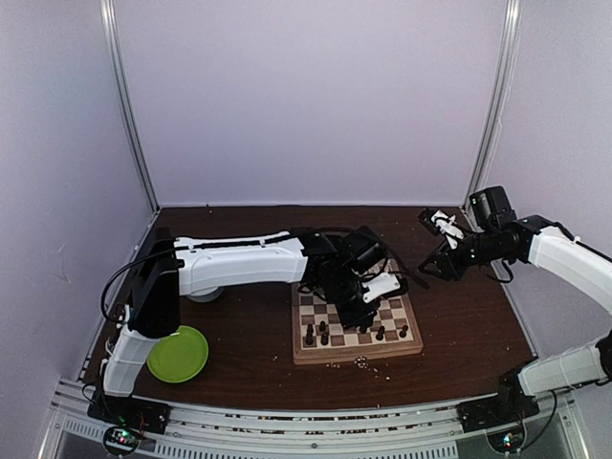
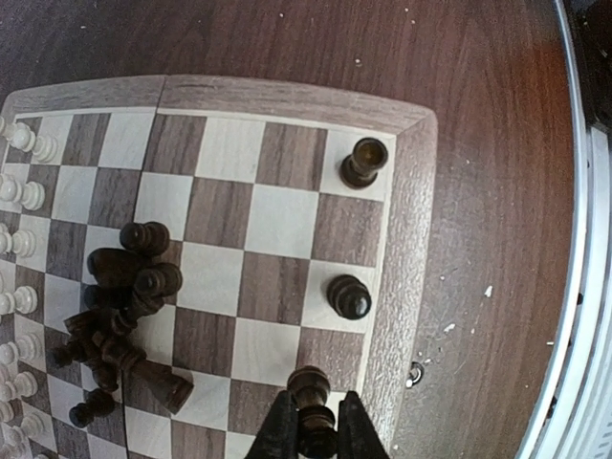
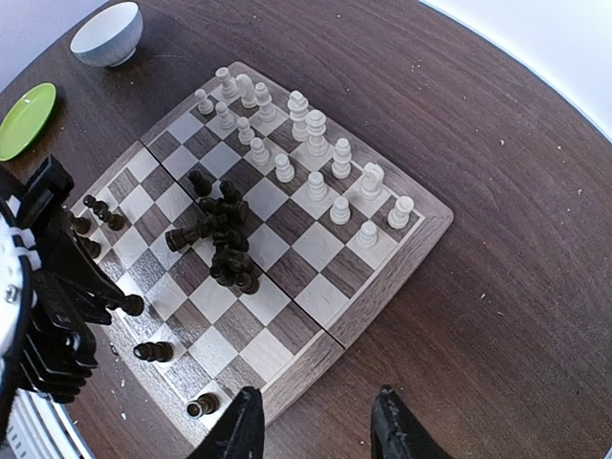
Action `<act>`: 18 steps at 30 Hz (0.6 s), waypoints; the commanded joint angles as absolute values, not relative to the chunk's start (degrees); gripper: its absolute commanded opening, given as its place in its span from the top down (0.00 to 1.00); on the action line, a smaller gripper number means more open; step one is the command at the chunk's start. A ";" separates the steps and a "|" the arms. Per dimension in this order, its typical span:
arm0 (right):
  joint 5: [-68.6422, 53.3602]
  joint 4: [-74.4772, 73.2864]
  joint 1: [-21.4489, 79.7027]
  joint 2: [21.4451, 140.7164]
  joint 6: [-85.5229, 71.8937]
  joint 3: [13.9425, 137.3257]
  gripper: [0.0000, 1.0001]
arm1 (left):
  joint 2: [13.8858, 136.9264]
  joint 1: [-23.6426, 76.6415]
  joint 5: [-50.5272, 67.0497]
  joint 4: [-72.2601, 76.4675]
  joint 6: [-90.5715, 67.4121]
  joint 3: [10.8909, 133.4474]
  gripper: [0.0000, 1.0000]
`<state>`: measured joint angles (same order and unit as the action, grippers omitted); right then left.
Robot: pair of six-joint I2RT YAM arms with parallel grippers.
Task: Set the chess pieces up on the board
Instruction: Place the king at d8.
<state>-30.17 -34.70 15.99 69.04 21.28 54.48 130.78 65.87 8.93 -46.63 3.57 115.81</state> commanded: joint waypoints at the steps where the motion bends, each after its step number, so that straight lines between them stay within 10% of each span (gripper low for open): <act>1: -30.40 -35.04 15.64 69.17 22.06 55.08 0.61 | 133.17 66.64 9.07 -48.33 5.33 118.50 0.96; 18: -30.96 -35.54 15.60 69.86 22.42 55.18 0.61 | 134.21 67.28 9.29 -48.52 5.85 119.00 0.96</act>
